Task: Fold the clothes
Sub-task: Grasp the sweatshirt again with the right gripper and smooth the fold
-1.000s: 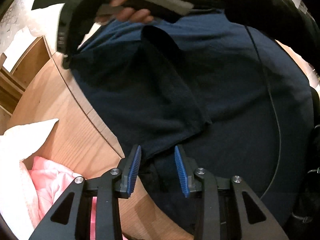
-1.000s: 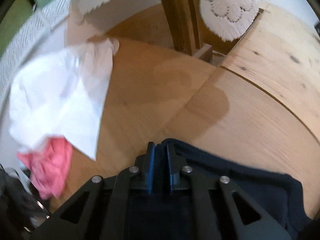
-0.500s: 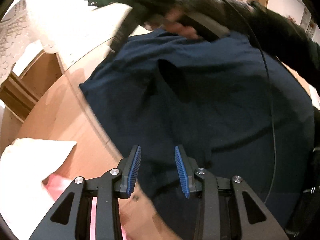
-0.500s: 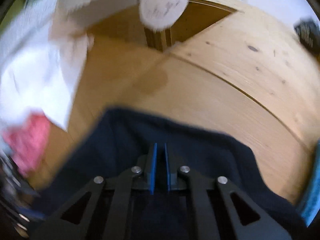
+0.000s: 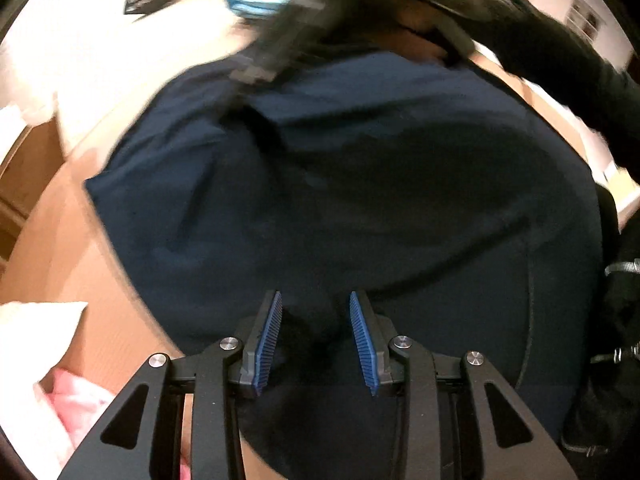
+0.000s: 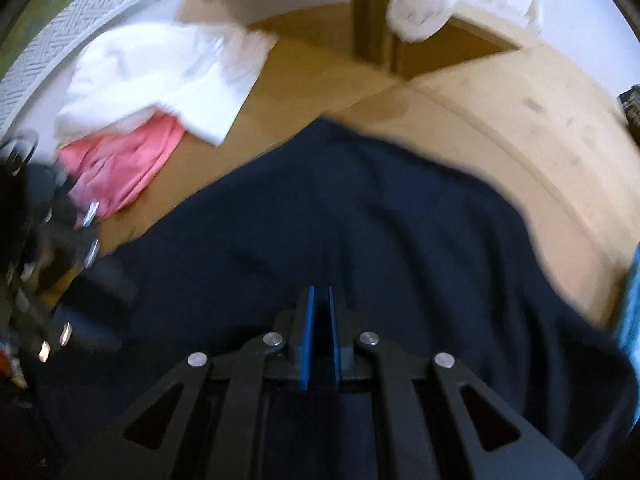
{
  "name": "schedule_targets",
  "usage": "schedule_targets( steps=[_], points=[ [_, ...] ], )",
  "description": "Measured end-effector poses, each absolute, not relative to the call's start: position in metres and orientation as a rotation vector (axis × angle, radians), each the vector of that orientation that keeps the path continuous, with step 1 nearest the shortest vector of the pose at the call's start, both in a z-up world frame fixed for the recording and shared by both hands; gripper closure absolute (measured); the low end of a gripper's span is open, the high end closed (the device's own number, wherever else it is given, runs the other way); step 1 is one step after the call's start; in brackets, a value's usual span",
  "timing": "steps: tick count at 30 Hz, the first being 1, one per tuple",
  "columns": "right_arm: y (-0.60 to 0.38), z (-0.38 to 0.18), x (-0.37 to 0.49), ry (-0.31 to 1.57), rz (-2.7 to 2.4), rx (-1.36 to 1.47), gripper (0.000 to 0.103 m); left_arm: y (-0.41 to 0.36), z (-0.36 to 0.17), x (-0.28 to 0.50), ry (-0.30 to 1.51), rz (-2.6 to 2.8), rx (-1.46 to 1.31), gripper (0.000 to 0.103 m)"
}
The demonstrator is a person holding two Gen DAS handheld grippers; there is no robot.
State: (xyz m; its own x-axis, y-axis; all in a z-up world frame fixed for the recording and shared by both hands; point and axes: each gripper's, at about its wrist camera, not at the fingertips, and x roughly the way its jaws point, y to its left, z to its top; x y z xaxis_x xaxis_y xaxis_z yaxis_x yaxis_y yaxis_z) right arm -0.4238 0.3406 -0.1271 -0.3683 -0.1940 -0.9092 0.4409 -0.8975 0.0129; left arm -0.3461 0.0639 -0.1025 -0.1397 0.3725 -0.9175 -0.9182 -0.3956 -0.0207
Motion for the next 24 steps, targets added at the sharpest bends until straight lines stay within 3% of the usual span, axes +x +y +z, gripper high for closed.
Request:
schedule_targets(
  steps=[2, 6, 9, 11, 16, 18, 19, 20, 24],
  points=[
    [0.337, -0.132, -0.402, 0.565, -2.316, 1.499, 0.095, 0.063, -0.106, -0.358, 0.747, 1.749, -1.157, 0.06],
    [0.352, -0.112, -0.39, 0.432, -2.38, 1.447, 0.094, 0.062, -0.105, -0.388, 0.68, 1.788, -1.191, 0.06],
    [0.348, -0.112, -0.391, 0.412, -2.37, 1.39, 0.081, 0.062, -0.101, -0.403, 0.539, 1.784, -1.231, 0.06],
    [0.343, -0.122, -0.393, 0.502, -2.368, 1.405, 0.073, 0.064, -0.103, -0.399, 0.494, 1.751, -1.245, 0.06],
    [0.339, -0.137, -0.398, 0.5, -2.334, 1.431, 0.073, 0.08, -0.119, -0.35, 0.672, 1.674, -1.188, 0.057],
    [0.339, -0.138, -0.398, 0.456, -2.336, 1.429, 0.074, 0.082, -0.125, -0.342, 0.725, 1.667, -1.177, 0.057],
    [0.34, -0.136, -0.4, 0.421, -2.354, 1.433, 0.096, 0.083, -0.127, -0.341, 0.739, 1.668, -1.173, 0.06],
    [0.342, -0.133, -0.401, 0.382, -2.374, 1.438, 0.1, 0.083, -0.129, -0.341, 0.748, 1.67, -1.171, 0.06],
    [0.344, -0.107, -0.397, 0.318, -2.457, 1.312, 0.1, 0.078, -0.132, -0.345, 0.727, 1.651, -1.186, 0.068]
  ],
)
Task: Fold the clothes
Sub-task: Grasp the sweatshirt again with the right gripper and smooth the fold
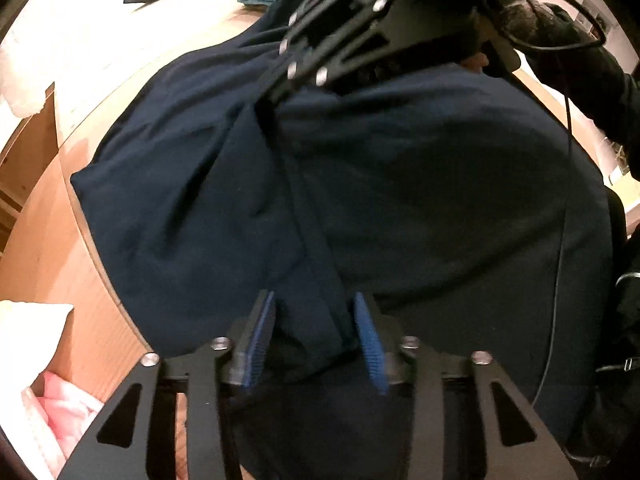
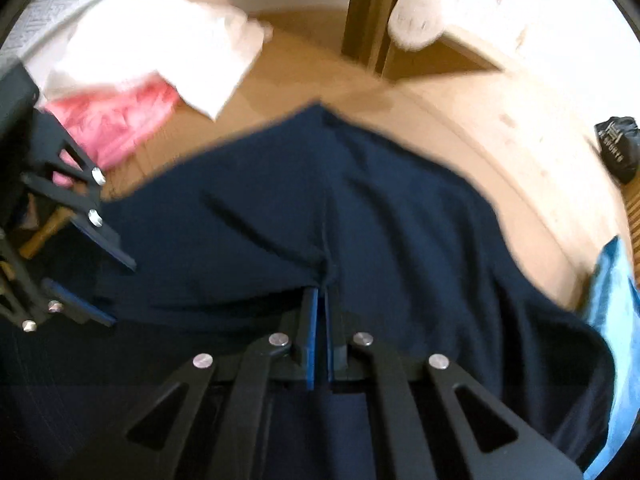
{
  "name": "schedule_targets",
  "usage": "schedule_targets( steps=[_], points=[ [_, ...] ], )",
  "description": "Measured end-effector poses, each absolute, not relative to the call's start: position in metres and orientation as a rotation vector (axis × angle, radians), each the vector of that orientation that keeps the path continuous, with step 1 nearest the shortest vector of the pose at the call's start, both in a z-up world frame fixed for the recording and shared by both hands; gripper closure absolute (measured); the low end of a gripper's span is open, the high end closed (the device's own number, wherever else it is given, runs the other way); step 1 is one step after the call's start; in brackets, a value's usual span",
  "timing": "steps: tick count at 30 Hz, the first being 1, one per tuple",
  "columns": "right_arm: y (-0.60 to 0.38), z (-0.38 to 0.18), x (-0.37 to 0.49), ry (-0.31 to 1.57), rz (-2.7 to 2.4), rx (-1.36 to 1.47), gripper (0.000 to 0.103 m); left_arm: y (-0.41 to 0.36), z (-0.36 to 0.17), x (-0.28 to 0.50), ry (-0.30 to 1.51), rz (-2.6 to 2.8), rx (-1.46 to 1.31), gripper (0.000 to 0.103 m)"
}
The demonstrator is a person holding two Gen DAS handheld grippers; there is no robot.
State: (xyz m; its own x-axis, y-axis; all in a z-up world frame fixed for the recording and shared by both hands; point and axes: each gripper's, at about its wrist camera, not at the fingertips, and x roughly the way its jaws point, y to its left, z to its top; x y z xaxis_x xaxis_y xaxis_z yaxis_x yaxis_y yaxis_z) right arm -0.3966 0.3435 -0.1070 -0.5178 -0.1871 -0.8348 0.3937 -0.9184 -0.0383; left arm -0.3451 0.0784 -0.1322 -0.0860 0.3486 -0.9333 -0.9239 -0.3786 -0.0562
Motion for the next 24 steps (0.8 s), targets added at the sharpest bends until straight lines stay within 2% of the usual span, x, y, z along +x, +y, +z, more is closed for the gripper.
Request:
schedule_targets(
  steps=[3, 5, 6, 8, 11, 15, 17, 19, 20, 24],
  points=[
    [0.35, -0.116, -0.391, 0.353, -2.437, 1.394, 0.099, 0.073, -0.134, -0.347, 0.691, 1.632, -1.199, 0.068],
    [0.353, -0.128, -0.391, 0.412, -2.434, 1.482, 0.088, 0.07, -0.135, -0.346, 0.675, 1.619, -1.21, 0.068],
    [0.355, -0.137, -0.393, 0.457, -2.426, 1.558, 0.086, 0.07, -0.136, -0.347, 0.674, 1.613, -1.215, 0.068],
    [0.362, -0.137, -0.394, 0.387, -2.415, 1.585, 0.085, 0.072, -0.137, -0.349, 0.674, 1.602, -1.224, 0.068],
    [0.375, -0.117, -0.406, 0.075, -2.407, 1.498, 0.085, 0.08, -0.136, -0.358, 0.661, 1.614, -1.212, 0.068],
    [0.355, -0.119, -0.436, -0.075, -2.318, 1.485, 0.085, 0.089, -0.134, -0.364, 0.603, 1.62, -1.199, 0.066],
    [0.344, -0.126, -0.447, -0.108, -2.272, 1.509, 0.086, 0.097, -0.141, -0.36, 0.641, 1.588, -1.225, 0.066],
    [0.336, -0.138, -0.451, -0.063, -2.256, 1.591, 0.086, 0.099, -0.147, -0.351, 0.684, 1.54, -1.232, 0.065],
    [0.338, -0.14, -0.453, -0.049, -2.27, 1.605, 0.09, 0.098, -0.148, -0.344, 0.706, 1.513, -1.223, 0.062],
    [0.365, -0.124, -0.449, -0.17, -2.364, 1.547, 0.09, 0.086, -0.144, -0.331, 0.765, 1.51, -1.222, 0.06]
  ],
)
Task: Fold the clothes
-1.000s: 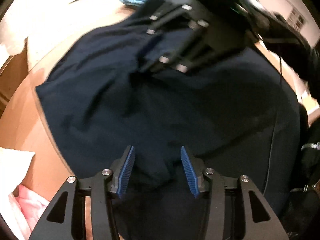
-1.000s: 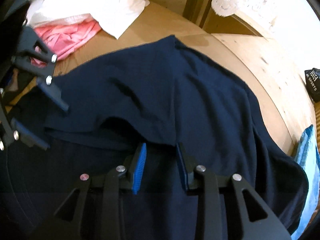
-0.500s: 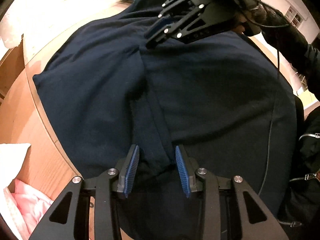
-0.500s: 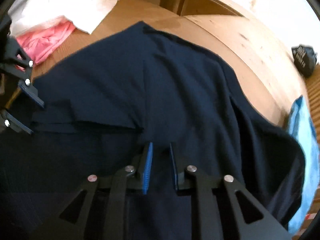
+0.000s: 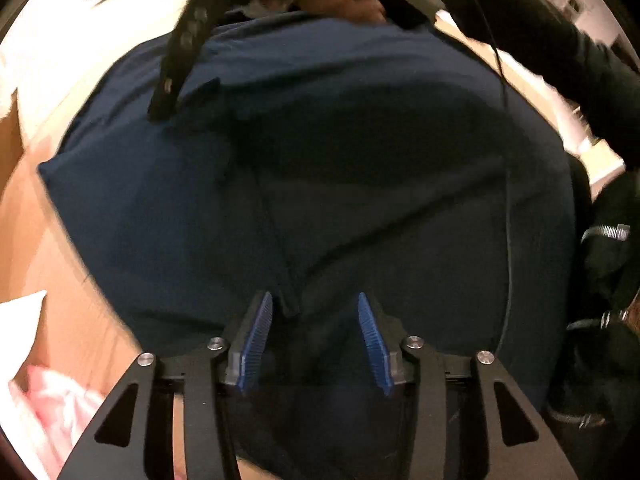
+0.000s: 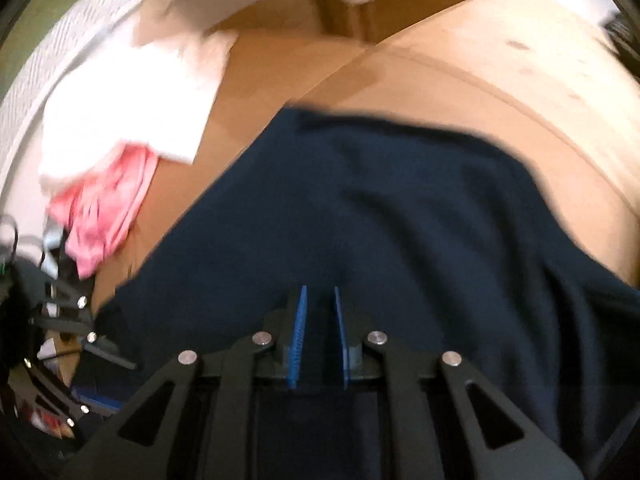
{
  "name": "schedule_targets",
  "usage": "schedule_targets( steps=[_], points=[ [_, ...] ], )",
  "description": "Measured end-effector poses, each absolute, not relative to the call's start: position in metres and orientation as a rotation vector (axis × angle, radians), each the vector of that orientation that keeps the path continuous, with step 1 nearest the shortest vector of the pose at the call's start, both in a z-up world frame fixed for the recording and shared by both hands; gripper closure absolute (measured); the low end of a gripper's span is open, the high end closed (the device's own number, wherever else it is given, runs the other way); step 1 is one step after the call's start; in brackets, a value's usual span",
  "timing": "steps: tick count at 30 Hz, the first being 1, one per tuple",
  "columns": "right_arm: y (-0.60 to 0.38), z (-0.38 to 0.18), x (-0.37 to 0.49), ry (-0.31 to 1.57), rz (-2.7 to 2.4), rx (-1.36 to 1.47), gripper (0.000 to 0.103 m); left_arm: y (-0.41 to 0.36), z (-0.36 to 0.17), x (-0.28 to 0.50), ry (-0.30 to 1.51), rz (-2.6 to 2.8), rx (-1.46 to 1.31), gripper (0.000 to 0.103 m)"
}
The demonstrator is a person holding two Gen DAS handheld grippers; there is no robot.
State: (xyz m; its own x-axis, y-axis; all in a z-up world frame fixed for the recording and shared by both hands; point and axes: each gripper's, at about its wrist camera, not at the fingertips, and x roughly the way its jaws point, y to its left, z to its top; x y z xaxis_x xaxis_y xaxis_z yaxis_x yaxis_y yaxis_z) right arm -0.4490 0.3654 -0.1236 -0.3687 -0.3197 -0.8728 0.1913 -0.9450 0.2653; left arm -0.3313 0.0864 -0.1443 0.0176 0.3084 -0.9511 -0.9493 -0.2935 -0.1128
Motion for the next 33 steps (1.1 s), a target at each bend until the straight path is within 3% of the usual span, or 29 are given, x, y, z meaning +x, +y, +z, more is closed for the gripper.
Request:
schedule_targets(
  steps=[5, 7, 8, 11, 16, 23, 24, 26, 33],
  points=[
    [0.362, -0.125, -0.429, -0.249, -2.277, 1.536, 0.09, 0.081, -0.134, -0.35, 0.642, 1.609, -1.201, 0.059],
    [0.35, -0.136, -0.426, -0.145, -2.262, 1.591, 0.09, 0.082, -0.137, -0.357, 0.609, 1.638, -1.202, 0.057],
    [0.346, -0.141, -0.428, -0.078, -2.285, 1.619, 0.096, 0.082, -0.141, -0.362, 0.596, 1.633, -1.222, 0.056],
    [0.347, -0.138, -0.434, 0.107, -2.469, 1.658, 0.096, 0.089, -0.161, -0.353, 0.63, 1.576, -1.285, 0.057],
    [0.343, -0.128, -0.423, -0.008, -2.423, 1.584, 0.095, 0.055, -0.145, -0.33, 0.612, 1.668, -1.267, 0.056],
    [0.32, -0.142, -0.418, 0.15, -2.503, 1.594, 0.097, 0.036, -0.158, -0.298, 0.506, 1.657, -1.323, 0.055],
    [0.322, -0.142, -0.42, 0.141, -2.501, 1.602, 0.097, 0.038, -0.163, -0.288, 0.532, 1.652, -1.316, 0.055],
    [0.325, -0.14, -0.423, 0.116, -2.479, 1.625, 0.097, 0.04, -0.173, -0.271, 0.579, 1.626, -1.318, 0.045],
    [0.411, -0.121, -0.463, -0.347, -2.595, 1.556, 0.094, 0.037, -0.174, -0.275, 0.559, 1.667, -1.362, 0.045]
  ],
)
